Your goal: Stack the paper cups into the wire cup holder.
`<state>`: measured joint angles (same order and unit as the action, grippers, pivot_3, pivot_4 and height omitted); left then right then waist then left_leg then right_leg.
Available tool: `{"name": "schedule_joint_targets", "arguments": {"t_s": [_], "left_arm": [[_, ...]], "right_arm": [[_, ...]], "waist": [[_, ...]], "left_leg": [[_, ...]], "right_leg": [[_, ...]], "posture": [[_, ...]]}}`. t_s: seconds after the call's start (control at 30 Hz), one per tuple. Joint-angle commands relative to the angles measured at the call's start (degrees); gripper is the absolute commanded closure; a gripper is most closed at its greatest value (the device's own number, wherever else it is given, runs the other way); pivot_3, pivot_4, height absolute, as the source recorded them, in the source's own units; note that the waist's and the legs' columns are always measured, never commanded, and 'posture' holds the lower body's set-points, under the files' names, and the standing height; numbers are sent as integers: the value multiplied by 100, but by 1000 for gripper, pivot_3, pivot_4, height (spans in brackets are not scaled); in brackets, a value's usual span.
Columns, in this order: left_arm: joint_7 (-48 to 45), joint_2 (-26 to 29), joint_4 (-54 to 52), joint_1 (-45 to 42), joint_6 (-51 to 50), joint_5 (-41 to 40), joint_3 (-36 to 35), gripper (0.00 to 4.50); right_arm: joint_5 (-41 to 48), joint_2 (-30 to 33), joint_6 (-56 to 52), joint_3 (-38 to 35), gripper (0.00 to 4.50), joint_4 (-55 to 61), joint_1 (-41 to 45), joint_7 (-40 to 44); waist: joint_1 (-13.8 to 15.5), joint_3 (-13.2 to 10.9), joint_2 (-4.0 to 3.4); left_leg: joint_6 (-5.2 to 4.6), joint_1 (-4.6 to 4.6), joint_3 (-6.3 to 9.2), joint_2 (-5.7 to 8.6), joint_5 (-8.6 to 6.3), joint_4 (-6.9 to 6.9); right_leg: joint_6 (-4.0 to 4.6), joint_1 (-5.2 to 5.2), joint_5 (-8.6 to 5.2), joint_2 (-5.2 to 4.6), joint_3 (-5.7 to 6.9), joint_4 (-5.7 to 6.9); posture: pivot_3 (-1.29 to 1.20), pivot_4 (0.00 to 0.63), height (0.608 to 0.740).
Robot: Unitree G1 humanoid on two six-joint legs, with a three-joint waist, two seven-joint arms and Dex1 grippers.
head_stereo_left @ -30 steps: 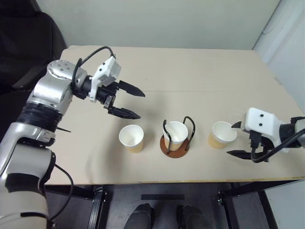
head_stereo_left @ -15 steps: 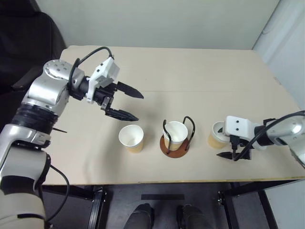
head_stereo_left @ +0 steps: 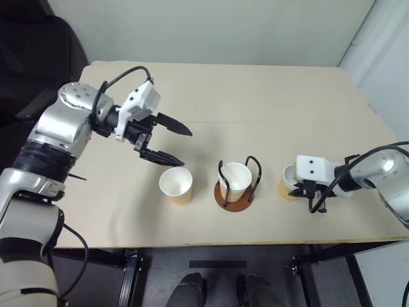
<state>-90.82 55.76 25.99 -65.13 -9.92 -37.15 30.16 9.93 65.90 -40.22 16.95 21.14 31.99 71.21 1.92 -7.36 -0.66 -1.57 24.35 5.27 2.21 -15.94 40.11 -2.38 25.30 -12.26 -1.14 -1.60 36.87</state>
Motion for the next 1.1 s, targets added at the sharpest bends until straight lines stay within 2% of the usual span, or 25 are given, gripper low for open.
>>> {"name": "schedule_joint_targets", "arguments": {"t_s": [0.03, 0.17, 0.33, 0.57, 0.67, 0.83, 1.1], "left_arm": [[-168, 44, -10, -120, 134, -69, -4, 0], [-168, 54, -2, -131, 154, -82, 36, 0], [-168, 106, -17, -75, 244, -128, 79, 0], [-168, 19, 75, -133, 293, -146, 123, 0], [-168, -31, 153, -158, 306, -141, 129, 0], [-168, -101, 263, -161, 348, -123, 174, 0], [-168, -192, 352, -214, 387, -102, 163, 0]], "right_arm": [[177, 221, -202, -422, 4465, 309, 181, 155], [430, 335, -517, -677, 4465, 575, 647, 278], [530, 254, -744, -668, 4465, 648, 1762, 339], [574, -347, -1138, -362, 4465, 475, 3345, 286], [530, -594, -1230, -234, 4465, 374, 3753, 216], [804, -958, -1675, -122, 4465, 778, 3739, 104], [815, -998, -1670, 100, 4465, 944, 3351, 8]], "waist": [[1, 0, 0], [-9, 0, 0], [-18, 0, -1], [-21, -1, -1], [-17, -1, -1], [-18, -1, -2], [-16, -1, -2]], "left_leg": [[0, 0, 0, 0, 0, -1], [0, 0, -1, 0, 0, -2], [0, -1, 3, 0, 0, -3], [0, 3, 6, 1, 0, -4], [0, 4, 8, 1, 0, -4], [0, 8, 9, 2, 0, -5], [0, 15, 12, 2, 0, -3]], "right_leg": [[0, 0, 0, 0, 0, -1], [0, 0, 0, 0, -1, 0], [1, 1, 0, 0, 1, 0], [2, 4, -1, 0, 4, -6], [4, 8, -2, 0, 6, -4], [5, 9, -3, 0, 7, -8], [6, 11, -3, 0, 9, -12]], "posture": [[0, 150, 740], [0, 150, 740], [0, 150, 740], [0, 150, 740], [0, 150, 740], [0, 150, 740], [0, 150, 740]]}}
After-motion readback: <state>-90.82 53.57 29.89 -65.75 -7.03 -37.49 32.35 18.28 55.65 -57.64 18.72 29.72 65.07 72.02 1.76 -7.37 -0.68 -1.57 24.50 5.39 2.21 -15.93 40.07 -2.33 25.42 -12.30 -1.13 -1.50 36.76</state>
